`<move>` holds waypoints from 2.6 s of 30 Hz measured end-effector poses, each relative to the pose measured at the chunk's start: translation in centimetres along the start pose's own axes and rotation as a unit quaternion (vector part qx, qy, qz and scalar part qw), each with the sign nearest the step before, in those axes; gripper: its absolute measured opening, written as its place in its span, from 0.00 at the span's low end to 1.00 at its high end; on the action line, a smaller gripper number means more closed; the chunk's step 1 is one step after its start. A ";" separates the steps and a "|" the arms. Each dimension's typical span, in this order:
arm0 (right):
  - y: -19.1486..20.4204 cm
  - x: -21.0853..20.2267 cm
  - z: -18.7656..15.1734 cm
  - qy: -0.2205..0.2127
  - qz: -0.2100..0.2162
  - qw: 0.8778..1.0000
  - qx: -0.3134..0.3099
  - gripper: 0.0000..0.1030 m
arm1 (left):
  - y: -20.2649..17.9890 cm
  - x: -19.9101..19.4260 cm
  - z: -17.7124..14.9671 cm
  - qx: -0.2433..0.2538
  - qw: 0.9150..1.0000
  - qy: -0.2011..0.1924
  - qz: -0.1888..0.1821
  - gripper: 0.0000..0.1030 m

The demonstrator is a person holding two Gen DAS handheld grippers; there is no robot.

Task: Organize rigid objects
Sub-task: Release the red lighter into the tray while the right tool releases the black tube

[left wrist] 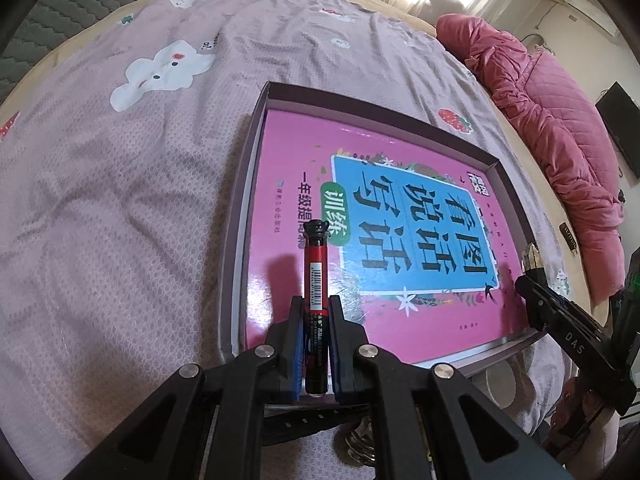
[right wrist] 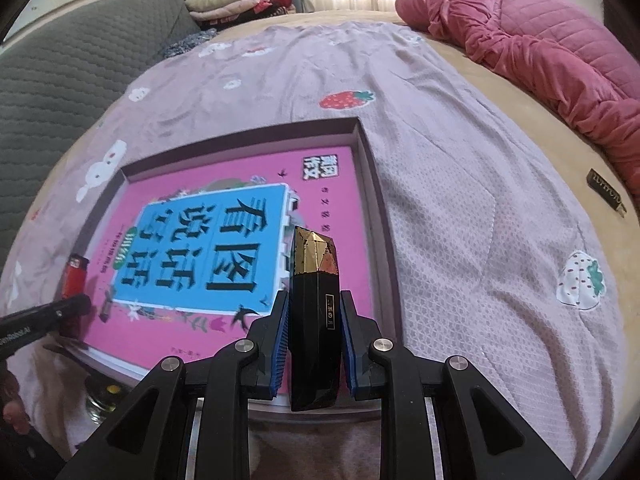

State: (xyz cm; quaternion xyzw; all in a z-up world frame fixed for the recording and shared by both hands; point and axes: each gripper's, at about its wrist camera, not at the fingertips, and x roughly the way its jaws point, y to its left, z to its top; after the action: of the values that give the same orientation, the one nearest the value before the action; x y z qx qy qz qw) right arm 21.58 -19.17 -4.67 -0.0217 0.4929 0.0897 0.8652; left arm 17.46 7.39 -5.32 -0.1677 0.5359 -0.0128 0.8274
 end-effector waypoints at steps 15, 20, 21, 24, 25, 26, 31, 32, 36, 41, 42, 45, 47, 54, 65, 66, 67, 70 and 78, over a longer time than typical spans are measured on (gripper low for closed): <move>0.0 0.1 -0.6 0.002 -0.018 1.000 -0.007 0.23 | 0.2 -0.1 -0.2 0.005 1.000 -0.003 0.017 0.10; 0.0 -0.2 -0.8 0.004 -0.017 1.000 -0.009 0.22 | 0.2 0.0 -0.2 0.006 1.000 -0.001 0.022 0.10; 0.0 -0.2 -0.8 0.004 -0.016 1.000 -0.008 0.23 | 0.2 -0.1 -0.2 0.006 1.000 -0.001 0.022 0.10; -0.2 -0.6 -1.0 0.002 -0.009 1.000 -0.001 0.24 | 0.2 -0.1 -0.2 0.006 1.000 0.000 0.023 0.10; -0.2 -0.7 -1.0 0.000 -0.010 1.000 0.000 0.24 | 0.2 0.0 -0.2 0.007 1.000 0.000 0.024 0.10; -0.3 -0.8 -1.0 -0.001 -0.010 1.000 0.001 0.24 | 0.2 0.0 -0.2 0.007 1.000 0.000 0.024 0.10; -0.7 -1.4 -1.2 -0.006 0.001 1.000 0.016 0.25 | 0.5 -0.1 -0.3 -0.004 1.000 0.005 0.011 0.10; -0.7 -1.7 -1.2 -0.008 0.003 1.000 0.017 0.25 | 0.6 -0.1 -0.3 -0.006 1.000 0.005 0.010 0.10; -0.7 -2.5 -1.5 -0.015 0.009 1.000 0.021 0.35 | 0.6 -0.2 -0.3 -0.005 1.000 0.008 0.008 0.10; -0.9 -3.5 -1.7 -0.023 0.016 0.999 0.028 0.39 | 0.5 -0.3 -0.5 -0.003 1.000 0.009 0.013 0.10; -0.9 -3.6 -1.7 -0.024 0.016 0.999 0.029 0.39 | 0.4 -0.4 -0.6 -0.002 1.000 0.010 0.014 0.10; -1.0 -4.1 -1.8 -0.028 0.017 0.999 0.032 0.41 | 0.4 -0.5 -0.7 0.000 1.000 0.009 0.019 0.10; -1.1 -4.3 -1.9 -0.028 0.019 0.999 0.035 0.43 | 0.4 -0.6 -0.7 -0.001 1.000 0.008 0.021 0.10; -1.1 -4.9 -2.2 -0.030 0.020 0.999 0.036 0.45 | 0.7 -0.9 -0.8 -0.010 1.000 0.008 0.024 0.11; -0.6 -5.9 -2.2 -0.036 0.024 0.999 0.033 0.46 | 1.0 -1.6 -0.9 -0.012 1.000 0.008 0.015 0.14; -0.6 -6.1 -2.2 -0.038 0.024 0.998 0.034 0.46 | 0.9 -1.7 -1.0 -0.011 1.000 0.007 0.014 0.15; -0.6 -6.2 -2.2 -0.038 0.024 0.998 0.034 0.46 | 0.9 -1.8 -1.0 -0.011 1.000 0.006 0.014 0.15; -0.6 -6.5 -2.2 -0.041 0.025 0.998 0.034 0.46 | 0.8 -2.2 -1.2 -0.007 1.000 0.003 0.016 0.16; -0.8 -7.2 -2.3 -0.045 0.020 0.998 0.035 0.52 | 0.9 -3.4 -1.5 -0.005 1.000 -0.007 0.015 0.31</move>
State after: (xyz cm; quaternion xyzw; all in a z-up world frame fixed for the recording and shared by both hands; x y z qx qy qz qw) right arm 16.16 -21.19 0.26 0.0224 0.4564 0.0912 0.8848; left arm 14.47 8.57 -3.13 -0.1640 0.5326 0.0034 0.8304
